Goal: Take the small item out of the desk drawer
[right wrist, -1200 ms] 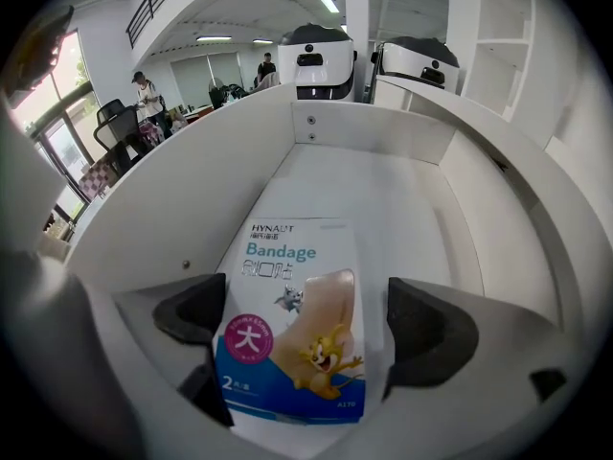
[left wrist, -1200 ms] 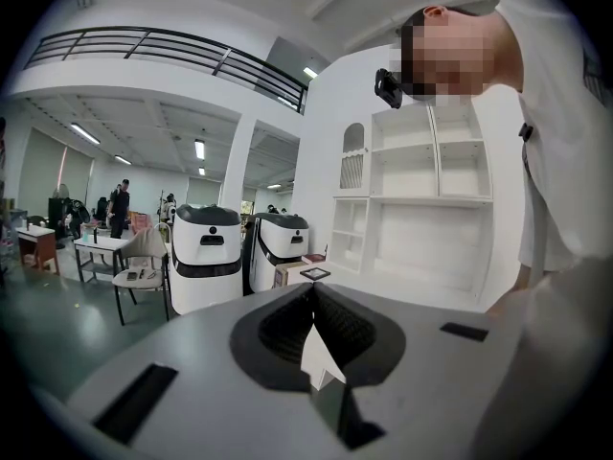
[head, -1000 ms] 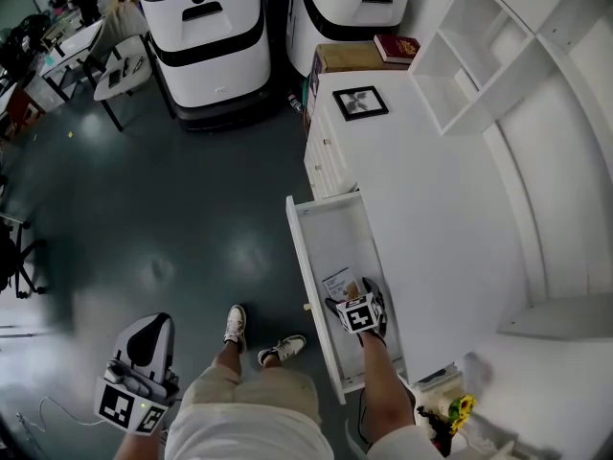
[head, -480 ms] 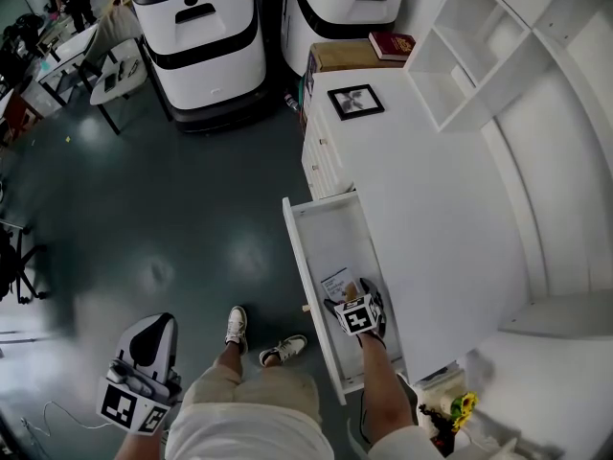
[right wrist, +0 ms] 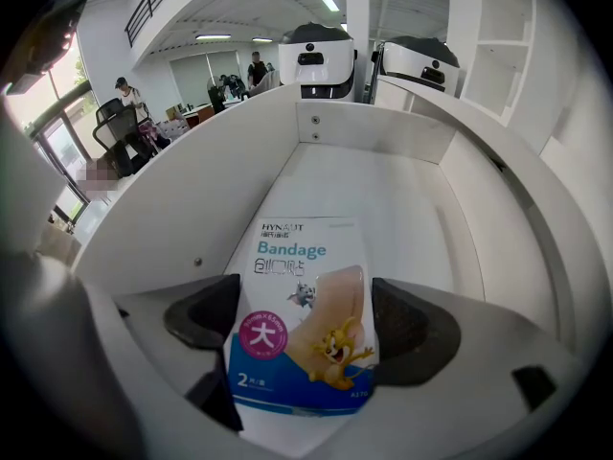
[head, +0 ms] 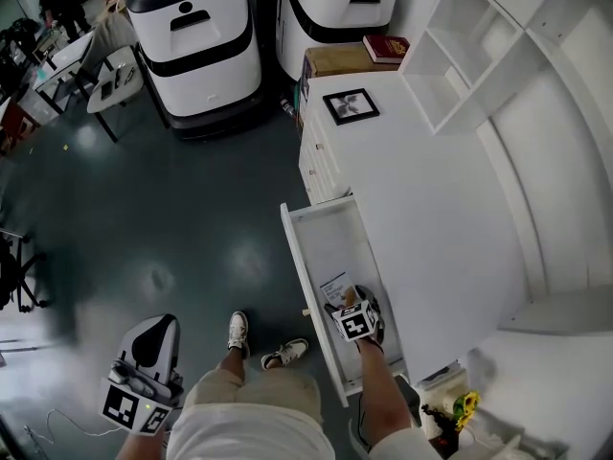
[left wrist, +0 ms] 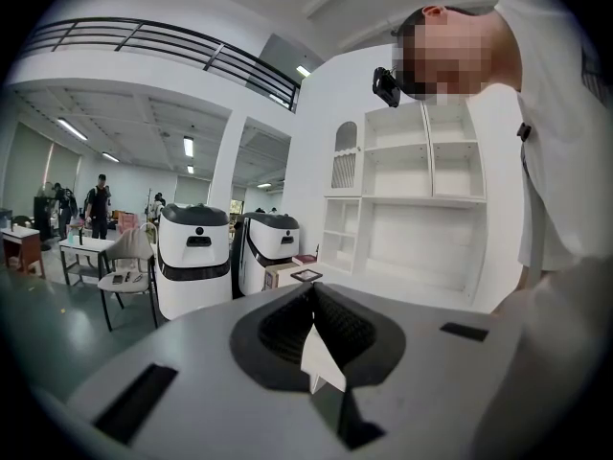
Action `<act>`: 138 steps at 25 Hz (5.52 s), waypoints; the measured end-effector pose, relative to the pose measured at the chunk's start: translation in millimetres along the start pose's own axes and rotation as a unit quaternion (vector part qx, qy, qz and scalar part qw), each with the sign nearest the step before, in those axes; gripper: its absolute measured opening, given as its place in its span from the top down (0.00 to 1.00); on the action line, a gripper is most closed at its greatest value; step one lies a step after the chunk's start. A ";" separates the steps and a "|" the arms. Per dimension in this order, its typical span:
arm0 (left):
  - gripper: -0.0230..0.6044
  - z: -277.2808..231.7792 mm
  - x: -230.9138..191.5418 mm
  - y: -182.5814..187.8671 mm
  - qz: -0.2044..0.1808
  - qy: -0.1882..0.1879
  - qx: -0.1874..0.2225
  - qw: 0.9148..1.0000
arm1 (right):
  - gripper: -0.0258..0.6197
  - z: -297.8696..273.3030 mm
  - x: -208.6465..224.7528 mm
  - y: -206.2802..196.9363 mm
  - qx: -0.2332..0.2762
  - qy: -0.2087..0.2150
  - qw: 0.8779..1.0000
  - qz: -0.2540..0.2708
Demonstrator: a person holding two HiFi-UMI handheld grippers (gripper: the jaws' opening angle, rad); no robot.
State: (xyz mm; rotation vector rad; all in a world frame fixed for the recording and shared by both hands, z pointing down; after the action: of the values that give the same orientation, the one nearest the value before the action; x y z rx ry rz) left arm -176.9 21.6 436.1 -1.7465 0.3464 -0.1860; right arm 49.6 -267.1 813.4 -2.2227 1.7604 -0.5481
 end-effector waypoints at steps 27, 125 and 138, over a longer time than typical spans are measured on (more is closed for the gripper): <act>0.94 -14.5 -12.3 2.2 -0.001 -0.049 0.000 0.999 | 0.27 6.4 -3.6 -4.2 0.003 -0.028 0.997 -0.072; 0.94 -102.5 84.0 115.2 -0.016 -0.296 0.156 0.942 | 0.28 539.7 -155.6 -11.8 0.588 -0.344 0.712 -0.168; 0.94 -98.9 68.8 115.7 -0.013 -0.286 0.161 0.944 | 0.28 535.9 -158.2 1.4 0.590 -0.340 0.714 -0.162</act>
State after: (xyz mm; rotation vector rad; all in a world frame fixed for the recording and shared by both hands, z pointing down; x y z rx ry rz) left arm -157.9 -112.9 338.8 -1.4037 -0.1288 0.2380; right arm 253.1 -132.3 310.8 -1.3999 0.3403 -0.5583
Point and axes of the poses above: the fingertips, and each gripper's own axes: z backward along the fingers, x to its right, y out of its top, the point moved 6 cm from there along z, backward along the fingers, and after that the axes turned 6 degrees about y, right-handed, at the moved point
